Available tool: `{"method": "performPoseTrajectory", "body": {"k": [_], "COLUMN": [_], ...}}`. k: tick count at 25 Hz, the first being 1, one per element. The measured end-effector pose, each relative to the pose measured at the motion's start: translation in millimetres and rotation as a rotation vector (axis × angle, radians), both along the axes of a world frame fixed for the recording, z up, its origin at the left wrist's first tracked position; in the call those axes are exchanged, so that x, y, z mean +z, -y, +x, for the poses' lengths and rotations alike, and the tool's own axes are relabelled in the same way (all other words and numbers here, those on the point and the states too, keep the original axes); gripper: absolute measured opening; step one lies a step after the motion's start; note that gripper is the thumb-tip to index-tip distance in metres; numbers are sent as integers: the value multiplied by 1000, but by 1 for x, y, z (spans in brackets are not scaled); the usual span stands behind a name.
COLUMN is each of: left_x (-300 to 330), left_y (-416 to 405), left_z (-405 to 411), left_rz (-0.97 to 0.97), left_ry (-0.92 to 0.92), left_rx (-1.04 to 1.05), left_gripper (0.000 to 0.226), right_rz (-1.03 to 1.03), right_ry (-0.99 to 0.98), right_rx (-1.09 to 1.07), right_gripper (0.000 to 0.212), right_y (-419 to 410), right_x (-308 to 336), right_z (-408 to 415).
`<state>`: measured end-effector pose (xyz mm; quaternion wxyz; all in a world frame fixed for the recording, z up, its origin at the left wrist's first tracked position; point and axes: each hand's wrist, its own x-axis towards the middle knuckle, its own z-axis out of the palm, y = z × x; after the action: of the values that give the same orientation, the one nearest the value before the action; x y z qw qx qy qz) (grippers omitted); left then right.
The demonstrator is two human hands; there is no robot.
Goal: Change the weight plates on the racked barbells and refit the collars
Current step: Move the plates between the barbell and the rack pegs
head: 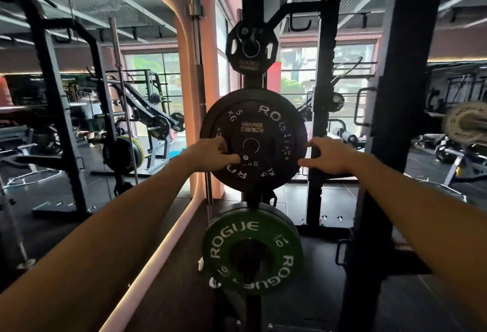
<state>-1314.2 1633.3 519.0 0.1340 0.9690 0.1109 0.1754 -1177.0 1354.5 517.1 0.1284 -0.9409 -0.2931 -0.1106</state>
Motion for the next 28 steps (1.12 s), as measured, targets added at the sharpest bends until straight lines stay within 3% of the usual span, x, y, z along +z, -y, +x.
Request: {"method": "performPoseTrajectory", "body": {"k": [7, 13, 20, 28], "left_x": [7, 32, 33, 41], "left_y": [111, 218, 388, 580], "left_z": [-81, -95, -49, 16], "left_rz": [-61, -54, -119, -189], "left_ry": [28, 96, 79, 127], "left_rx": [-53, -112, -273, -281], "left_gripper": [46, 43, 48, 41], "right_rz": [-20, 8, 16, 28], "right_ry": [-59, 31, 114, 41], "right_rx": [-81, -190, -320, -356], "right_gripper": [80, 80, 75, 78], "right_y": [129, 255, 425, 615], "right_x": [7, 32, 36, 41], "right_z": [-93, -135, -135, -78]}}
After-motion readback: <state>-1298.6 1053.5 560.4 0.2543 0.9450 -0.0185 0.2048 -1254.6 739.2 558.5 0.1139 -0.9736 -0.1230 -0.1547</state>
